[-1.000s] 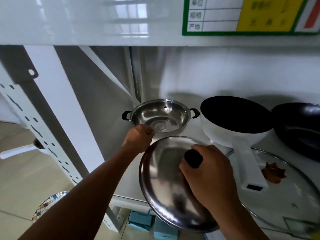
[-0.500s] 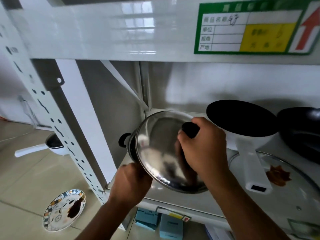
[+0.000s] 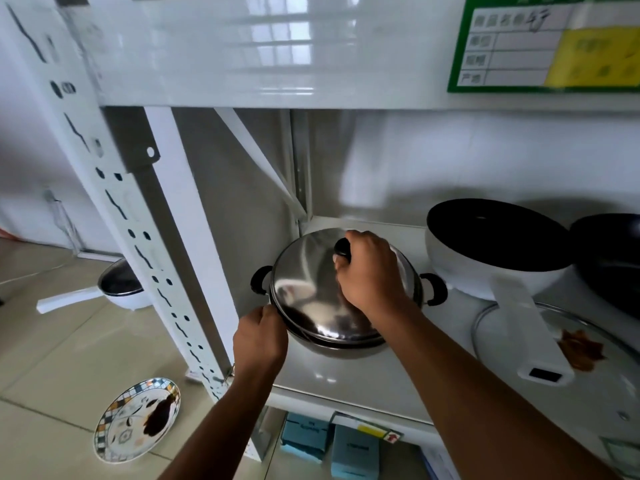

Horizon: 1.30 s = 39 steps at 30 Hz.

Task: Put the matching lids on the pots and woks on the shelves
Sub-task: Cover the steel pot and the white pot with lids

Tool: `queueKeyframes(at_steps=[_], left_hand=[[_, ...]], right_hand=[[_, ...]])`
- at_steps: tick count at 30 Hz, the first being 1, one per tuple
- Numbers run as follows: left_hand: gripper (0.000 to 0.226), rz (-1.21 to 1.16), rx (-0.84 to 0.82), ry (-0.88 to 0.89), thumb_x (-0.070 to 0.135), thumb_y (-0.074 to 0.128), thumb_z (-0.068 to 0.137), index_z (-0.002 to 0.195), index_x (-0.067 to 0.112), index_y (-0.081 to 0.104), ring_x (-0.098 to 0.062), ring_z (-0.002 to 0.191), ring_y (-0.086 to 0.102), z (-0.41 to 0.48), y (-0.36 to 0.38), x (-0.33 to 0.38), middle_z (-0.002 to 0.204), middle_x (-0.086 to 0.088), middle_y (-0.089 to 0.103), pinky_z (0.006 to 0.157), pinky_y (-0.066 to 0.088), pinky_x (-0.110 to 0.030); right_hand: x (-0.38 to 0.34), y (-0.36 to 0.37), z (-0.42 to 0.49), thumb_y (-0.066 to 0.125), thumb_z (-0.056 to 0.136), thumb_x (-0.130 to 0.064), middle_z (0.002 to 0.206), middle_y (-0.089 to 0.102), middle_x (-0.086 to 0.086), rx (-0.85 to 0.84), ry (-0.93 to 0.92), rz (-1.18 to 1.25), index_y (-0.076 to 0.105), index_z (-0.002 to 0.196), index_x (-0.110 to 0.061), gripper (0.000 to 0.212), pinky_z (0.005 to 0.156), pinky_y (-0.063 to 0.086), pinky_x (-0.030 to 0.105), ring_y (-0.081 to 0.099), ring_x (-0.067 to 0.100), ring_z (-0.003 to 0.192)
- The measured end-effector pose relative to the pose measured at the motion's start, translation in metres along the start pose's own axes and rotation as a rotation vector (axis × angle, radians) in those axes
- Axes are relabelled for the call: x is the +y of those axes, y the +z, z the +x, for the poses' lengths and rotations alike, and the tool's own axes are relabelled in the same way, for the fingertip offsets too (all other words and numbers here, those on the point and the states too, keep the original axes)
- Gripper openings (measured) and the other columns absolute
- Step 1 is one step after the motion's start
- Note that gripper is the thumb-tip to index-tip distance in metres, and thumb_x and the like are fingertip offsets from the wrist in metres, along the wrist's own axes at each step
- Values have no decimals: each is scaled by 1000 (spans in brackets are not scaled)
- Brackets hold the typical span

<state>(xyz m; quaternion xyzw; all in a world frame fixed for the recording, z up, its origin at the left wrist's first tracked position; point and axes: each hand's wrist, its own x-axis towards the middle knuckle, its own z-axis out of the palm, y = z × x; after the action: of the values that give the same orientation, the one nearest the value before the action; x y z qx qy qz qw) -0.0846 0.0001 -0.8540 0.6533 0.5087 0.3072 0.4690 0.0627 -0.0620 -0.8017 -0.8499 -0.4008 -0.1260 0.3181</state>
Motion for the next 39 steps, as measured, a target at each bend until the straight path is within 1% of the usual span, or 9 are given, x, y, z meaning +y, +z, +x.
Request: queueKeyframes(at_steps=[4,6,9,13,17,25,31,35,39], left_hand=[[36,7,23,32,34,38,81,76,10,65,-37,82,61,3,2,-2,86,-18,69,72,46,-40],[31,37,47,82,30,40,89,89,12,65,-35,88,58,5,3,-1,97,-18,69,74,43,-37],[42,90,95,175,33,38,88,117,11,59,-35,104,57,6,7,1,113,-16,64,84,44,-38],[37,213,107,357,28,44,94,128,19,56,-31,114,55,4,15,8,126,-11,55,90,44,-35],[39,277,84,446,34,46,93,128,19,57,-31,112,59,2,23,13,132,-8,52,90,51,-42],[36,278,108,465,28,48,91,123,15,60,-34,111,56,1,27,12,127,-12,54,88,51,-44],[34,104,50,555,23,46,89,120,19,61,-25,108,58,-27,47,45,119,-5,58,89,50,-38],[37,-36,-46,612,25,44,84,114,18,65,-15,95,60,-61,68,86,110,-2,63,82,46,-28],[32,-12,-189,607,37,50,88,111,19,64,-19,85,65,-92,108,110,106,-4,66,77,50,-31]], right_hand=[[1,8,-2,60,89,-21,99,65,12,-21,-20,-20,62,96,-6,16,71,34,30,60,31,98],[0,10,-2,60,88,-19,98,65,12,-34,-31,-31,62,95,-6,15,72,36,31,60,30,97],[-1,9,0,60,88,-16,95,64,12,-45,-42,-56,61,93,-6,11,69,32,28,60,29,93],[-1,5,1,61,85,-10,94,64,11,-95,-60,-81,60,90,-6,6,68,31,28,59,28,90],[-2,6,-2,61,86,-12,95,63,12,-82,-52,-55,60,92,-6,8,69,32,28,59,30,91],[-1,8,-3,59,89,-16,102,63,13,-75,-42,-68,60,99,-6,14,72,31,27,58,29,97],[1,-24,-7,59,86,-19,110,57,15,-180,-19,-56,55,109,-6,27,73,32,30,57,33,101],[26,-81,-26,57,86,-22,113,61,12,-52,74,-31,58,116,-9,32,78,39,31,57,31,106],[72,-141,-57,59,87,-25,114,66,6,100,135,-7,63,115,-13,31,88,47,33,59,25,107]])
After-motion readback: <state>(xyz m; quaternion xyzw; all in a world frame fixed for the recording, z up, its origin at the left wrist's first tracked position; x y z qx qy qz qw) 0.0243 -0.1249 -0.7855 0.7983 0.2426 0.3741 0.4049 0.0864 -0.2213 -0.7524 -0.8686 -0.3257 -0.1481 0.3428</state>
